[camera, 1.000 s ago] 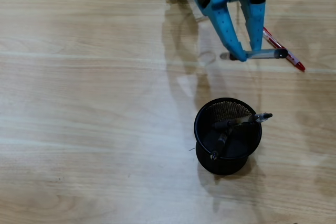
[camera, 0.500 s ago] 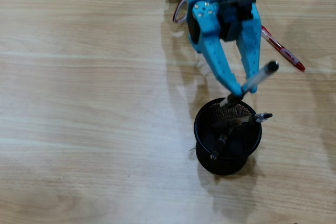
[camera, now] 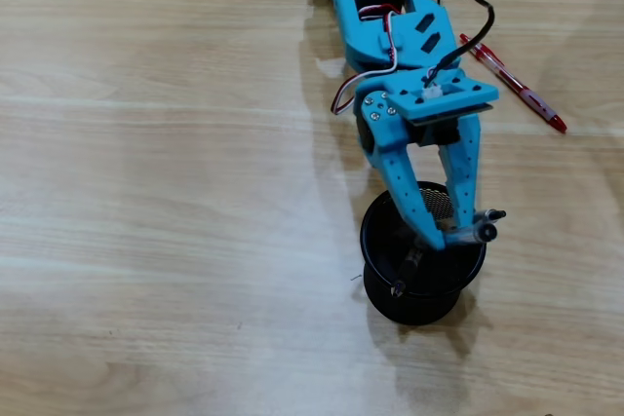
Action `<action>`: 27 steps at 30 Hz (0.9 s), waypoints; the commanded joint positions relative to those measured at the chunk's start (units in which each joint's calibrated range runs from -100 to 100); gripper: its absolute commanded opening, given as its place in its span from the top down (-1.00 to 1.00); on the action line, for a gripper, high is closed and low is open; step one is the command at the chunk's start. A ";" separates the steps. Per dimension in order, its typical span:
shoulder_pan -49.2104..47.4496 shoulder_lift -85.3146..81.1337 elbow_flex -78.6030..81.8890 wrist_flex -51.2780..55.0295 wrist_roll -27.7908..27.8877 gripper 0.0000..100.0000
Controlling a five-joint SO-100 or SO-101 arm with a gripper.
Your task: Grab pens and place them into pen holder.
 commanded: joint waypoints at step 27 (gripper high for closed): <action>-3.90 -12.62 2.04 17.60 4.54 0.95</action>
